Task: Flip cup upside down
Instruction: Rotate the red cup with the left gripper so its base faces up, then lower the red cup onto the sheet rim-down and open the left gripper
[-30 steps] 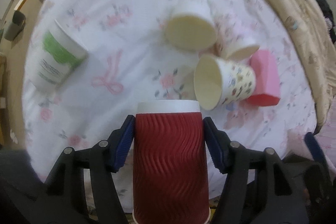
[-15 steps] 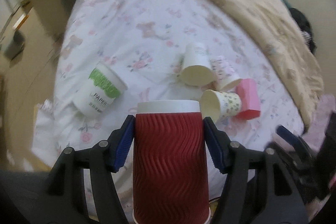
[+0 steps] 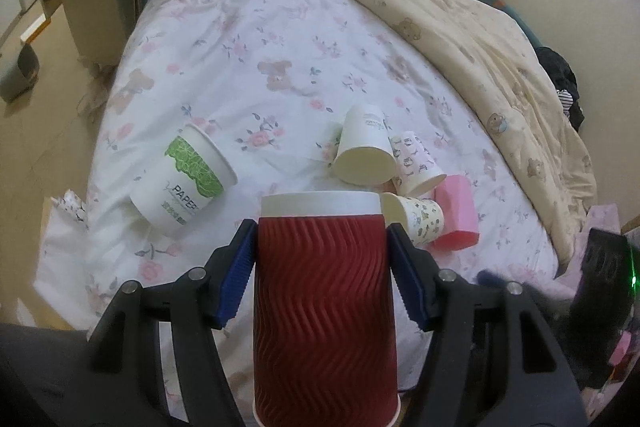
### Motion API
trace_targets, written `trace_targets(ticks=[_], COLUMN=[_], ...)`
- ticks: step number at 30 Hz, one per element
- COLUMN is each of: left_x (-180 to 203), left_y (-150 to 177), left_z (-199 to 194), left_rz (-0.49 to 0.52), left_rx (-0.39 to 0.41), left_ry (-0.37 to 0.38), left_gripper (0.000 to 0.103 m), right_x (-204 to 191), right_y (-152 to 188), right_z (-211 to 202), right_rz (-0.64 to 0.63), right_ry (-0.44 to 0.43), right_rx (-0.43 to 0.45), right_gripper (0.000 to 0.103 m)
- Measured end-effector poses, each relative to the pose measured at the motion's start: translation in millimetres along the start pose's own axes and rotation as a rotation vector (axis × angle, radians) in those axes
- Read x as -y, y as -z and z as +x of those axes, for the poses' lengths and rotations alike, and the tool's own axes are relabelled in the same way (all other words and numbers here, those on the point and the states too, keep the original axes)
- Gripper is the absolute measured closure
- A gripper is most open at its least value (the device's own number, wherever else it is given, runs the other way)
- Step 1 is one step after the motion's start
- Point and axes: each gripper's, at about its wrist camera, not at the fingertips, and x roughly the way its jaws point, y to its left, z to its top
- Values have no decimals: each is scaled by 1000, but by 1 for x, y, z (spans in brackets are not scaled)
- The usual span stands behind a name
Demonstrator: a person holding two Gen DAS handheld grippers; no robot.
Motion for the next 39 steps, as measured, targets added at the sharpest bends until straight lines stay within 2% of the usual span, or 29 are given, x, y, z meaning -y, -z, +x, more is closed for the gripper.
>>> trace_targets(ticks=[4, 7, 15, 20, 23, 26, 30, 35, 39], left_x=[5, 10, 15, 21, 20, 16, 12, 18, 32], left_y=[-1, -1, -1, 2, 6, 7, 0, -13, -18], left_z=[1, -1, -10, -17, -19, -17, -18, -13, 4], left_rz=[23, 44, 55, 88, 91, 78, 74, 72, 104], left_rx=[6, 16, 25, 13, 13, 9, 50, 94, 127], left_ry=[12, 24, 68, 91, 86, 69, -17, -95, -179], left_gripper=[42, 42, 42, 43, 43, 43, 42, 42, 42], right_x=[-20, -34, -31, -15, -8, -12, -9, 17, 41], right_y=[6, 12, 17, 17, 14, 12, 7, -2, -4], right_z=[12, 21, 36, 48, 48, 43, 27, -8, -24], right_rz=[-56, -112, -119, -93, -56, -77, -67, 25, 123], right_ry=[-117, -141, -44, 120, 108, 124, 152, 219, 206], right_rx=[-66, -112, -172, -197, -203, -180, -113, 20, 64], right_gripper=[0, 0, 0, 0, 0, 0, 0, 0, 0])
